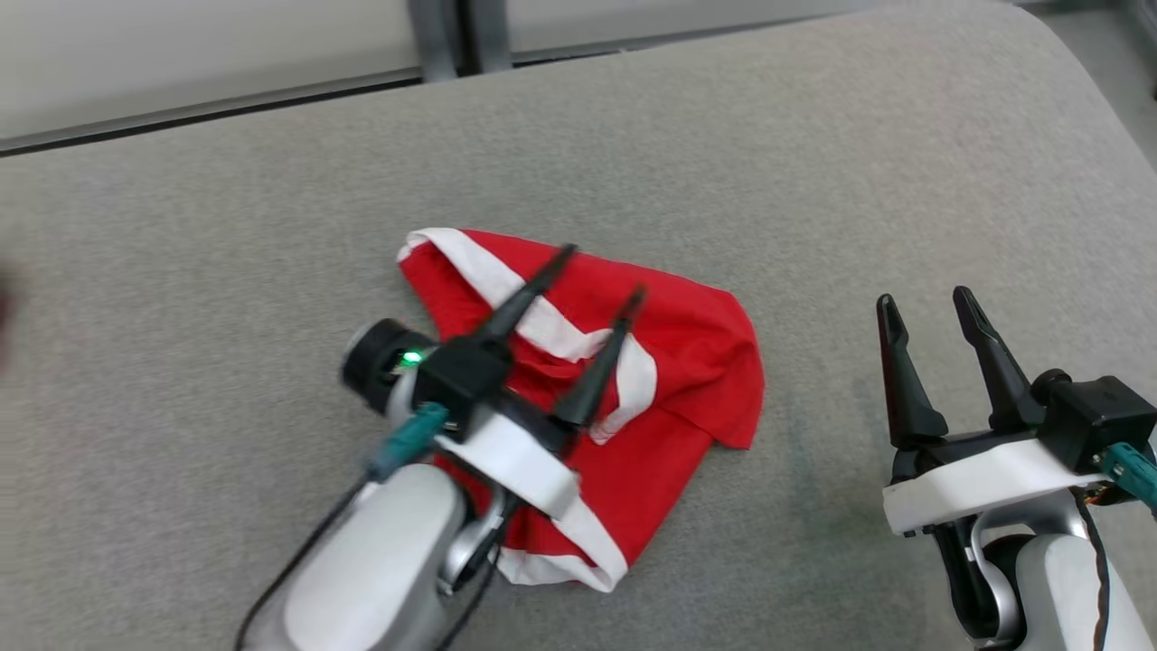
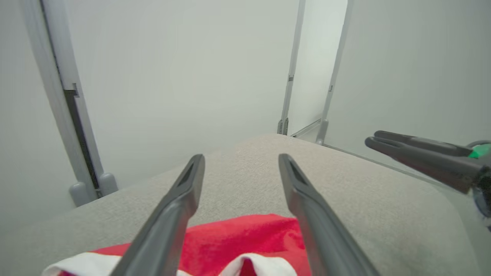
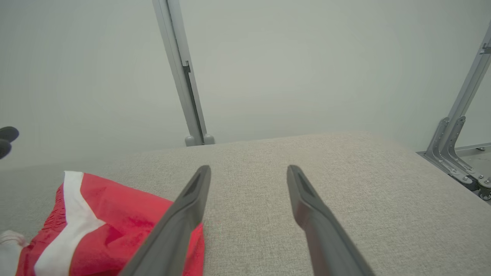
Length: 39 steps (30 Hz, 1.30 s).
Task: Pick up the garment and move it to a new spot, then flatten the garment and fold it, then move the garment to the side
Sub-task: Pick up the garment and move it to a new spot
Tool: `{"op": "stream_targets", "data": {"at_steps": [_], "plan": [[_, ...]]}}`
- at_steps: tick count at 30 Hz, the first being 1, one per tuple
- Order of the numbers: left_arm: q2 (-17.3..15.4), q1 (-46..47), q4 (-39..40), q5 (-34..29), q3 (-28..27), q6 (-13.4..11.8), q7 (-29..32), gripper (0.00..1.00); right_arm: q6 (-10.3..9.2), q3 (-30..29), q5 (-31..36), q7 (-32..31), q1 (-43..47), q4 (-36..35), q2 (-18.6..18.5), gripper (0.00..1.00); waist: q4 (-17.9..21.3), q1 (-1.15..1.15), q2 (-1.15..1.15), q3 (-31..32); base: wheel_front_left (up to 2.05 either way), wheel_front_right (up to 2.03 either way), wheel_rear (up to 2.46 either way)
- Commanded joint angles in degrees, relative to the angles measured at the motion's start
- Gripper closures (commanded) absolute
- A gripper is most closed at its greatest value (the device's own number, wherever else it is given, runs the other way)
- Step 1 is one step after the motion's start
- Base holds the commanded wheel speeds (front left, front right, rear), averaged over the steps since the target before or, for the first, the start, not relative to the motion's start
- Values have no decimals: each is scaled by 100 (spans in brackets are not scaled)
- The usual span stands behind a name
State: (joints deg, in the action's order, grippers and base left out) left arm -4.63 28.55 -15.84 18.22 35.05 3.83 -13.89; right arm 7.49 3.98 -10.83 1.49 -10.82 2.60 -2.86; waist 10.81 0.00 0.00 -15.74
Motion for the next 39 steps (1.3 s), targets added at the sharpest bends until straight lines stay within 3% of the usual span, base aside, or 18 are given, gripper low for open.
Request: {"op": "stream_targets", "data": {"at_steps": [1,11,12,18,28,39], "plan": [[-101,-107,57,86,-173,-118,-32,0,0,-43,40,-33,30,-38,-11,0,-316,0,0,235,0,0,0],[-758,-695,262,472,-1258,-711,-96,0,0,-30,219,-259,179,-139,-96,0,-1019,0,0,612,0,0,0],[-938,-862,275,541,-1465,-795,-99,0,0,-16,243,-296,230,-167,-116,0,-1131,0,0,673,0,0,0],[-1353,-1390,314,793,-1905,-913,-90,0,0,32,268,-366,354,-192,-195,0,-1377,0,0,855,0,0,0],[-1649,-2064,630,1045,-1981,-778,88,0,0,-14,228,-441,661,-194,-279,0,-1442,0,0,1198,0,0,0],[-1733,-2588,1038,967,-1796,-978,367,0,0,-61,200,-526,1098,-240,-297,0,-1369,0,0,1573,0,0,0]]}}
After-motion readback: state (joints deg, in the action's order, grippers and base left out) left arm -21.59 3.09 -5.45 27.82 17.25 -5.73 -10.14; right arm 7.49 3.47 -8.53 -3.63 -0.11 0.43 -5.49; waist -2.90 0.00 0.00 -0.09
